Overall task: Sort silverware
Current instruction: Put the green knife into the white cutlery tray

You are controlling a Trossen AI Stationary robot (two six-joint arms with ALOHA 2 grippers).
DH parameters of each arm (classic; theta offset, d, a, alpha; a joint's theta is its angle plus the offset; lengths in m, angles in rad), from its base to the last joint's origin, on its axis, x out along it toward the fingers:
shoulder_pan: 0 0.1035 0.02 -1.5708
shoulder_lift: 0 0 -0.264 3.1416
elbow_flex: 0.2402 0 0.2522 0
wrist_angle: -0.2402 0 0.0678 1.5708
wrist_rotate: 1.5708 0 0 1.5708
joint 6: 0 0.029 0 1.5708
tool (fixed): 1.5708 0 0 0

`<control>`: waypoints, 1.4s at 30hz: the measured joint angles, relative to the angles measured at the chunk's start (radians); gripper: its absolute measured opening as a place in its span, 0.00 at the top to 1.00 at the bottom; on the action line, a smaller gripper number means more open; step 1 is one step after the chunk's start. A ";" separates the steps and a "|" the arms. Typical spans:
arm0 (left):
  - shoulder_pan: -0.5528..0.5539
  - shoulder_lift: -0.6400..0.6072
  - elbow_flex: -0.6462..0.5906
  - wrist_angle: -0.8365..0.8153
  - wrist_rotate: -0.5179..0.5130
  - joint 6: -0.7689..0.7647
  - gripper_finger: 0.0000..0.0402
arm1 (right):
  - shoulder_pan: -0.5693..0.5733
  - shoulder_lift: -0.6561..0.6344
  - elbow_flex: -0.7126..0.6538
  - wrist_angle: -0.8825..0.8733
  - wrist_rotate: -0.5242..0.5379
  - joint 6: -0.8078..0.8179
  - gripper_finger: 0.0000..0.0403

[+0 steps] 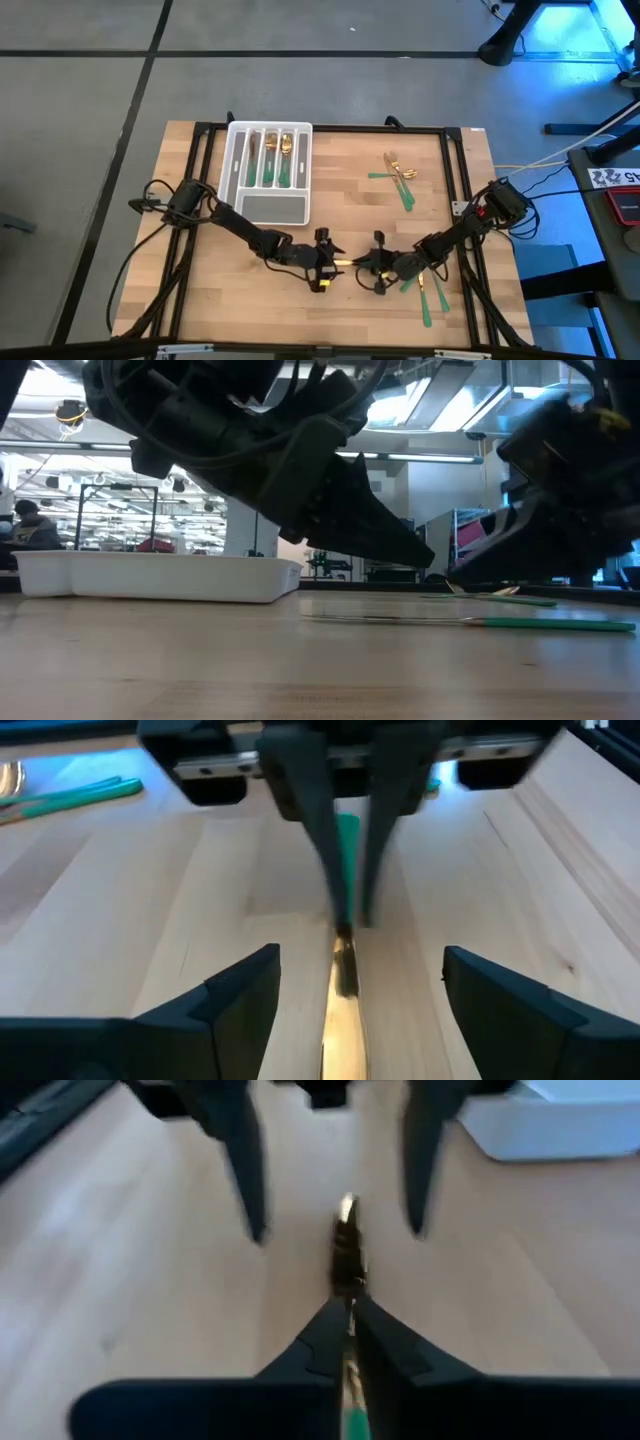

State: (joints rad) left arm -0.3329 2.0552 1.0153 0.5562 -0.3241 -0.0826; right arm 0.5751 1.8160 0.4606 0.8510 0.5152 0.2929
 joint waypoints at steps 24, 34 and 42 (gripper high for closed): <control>-0.004 -0.001 0.000 -0.052 -0.084 -0.228 0.34 | -0.013 0.061 0.036 -0.305 -0.037 0.265 0.85; -0.044 -0.002 0.000 -0.178 -0.085 0.058 0.34 | -0.008 0.078 -0.143 0.077 -0.120 0.253 0.93; -0.041 -0.003 0.001 -0.220 -0.092 0.117 0.34 | -0.004 0.083 -0.186 0.201 -0.164 0.208 0.98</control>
State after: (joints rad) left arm -0.3737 2.0525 1.0161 0.3365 -0.4156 0.0349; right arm 0.5709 1.8994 0.2742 1.0523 0.3513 0.5010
